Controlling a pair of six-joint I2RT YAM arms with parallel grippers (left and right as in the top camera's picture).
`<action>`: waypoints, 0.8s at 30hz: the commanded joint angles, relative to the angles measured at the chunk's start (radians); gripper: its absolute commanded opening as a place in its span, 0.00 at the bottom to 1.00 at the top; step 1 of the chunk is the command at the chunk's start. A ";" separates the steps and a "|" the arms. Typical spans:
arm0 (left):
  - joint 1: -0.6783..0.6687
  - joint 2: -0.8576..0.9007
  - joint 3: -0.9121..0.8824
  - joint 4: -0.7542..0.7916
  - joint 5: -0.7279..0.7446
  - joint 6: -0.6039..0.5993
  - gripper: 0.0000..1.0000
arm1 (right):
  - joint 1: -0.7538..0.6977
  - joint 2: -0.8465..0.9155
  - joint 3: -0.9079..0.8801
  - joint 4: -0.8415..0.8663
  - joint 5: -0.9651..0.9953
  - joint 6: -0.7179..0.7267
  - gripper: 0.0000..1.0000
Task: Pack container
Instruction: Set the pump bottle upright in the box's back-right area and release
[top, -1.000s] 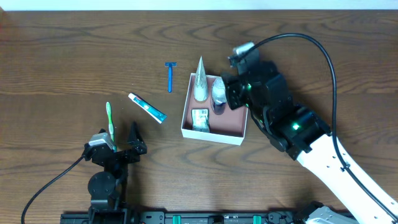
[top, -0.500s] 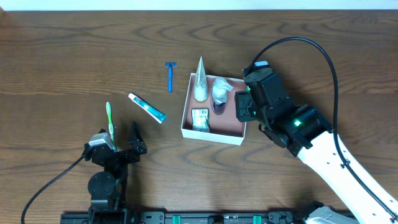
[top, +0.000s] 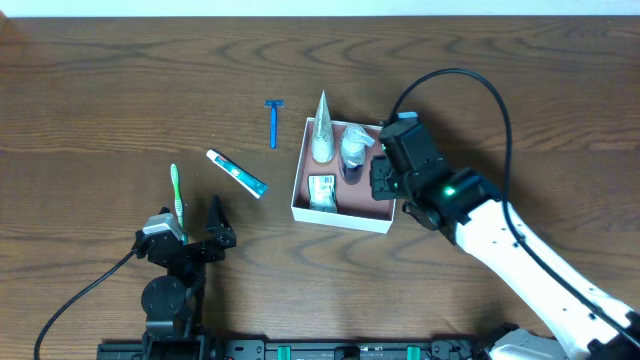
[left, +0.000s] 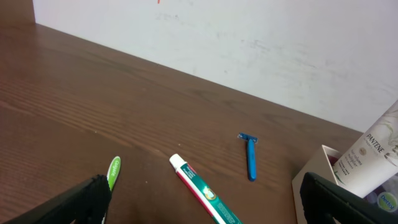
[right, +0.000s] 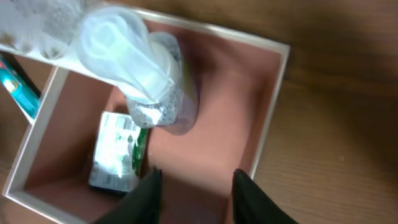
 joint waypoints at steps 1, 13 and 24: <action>0.003 0.000 -0.024 -0.032 -0.007 0.010 0.98 | -0.010 0.031 -0.030 0.038 0.032 0.010 0.22; 0.003 0.000 -0.024 -0.032 -0.007 0.010 0.98 | -0.010 0.175 -0.042 0.204 0.080 -0.061 0.01; 0.003 0.000 -0.024 -0.032 -0.007 0.010 0.98 | -0.010 0.248 -0.042 0.352 0.075 -0.121 0.02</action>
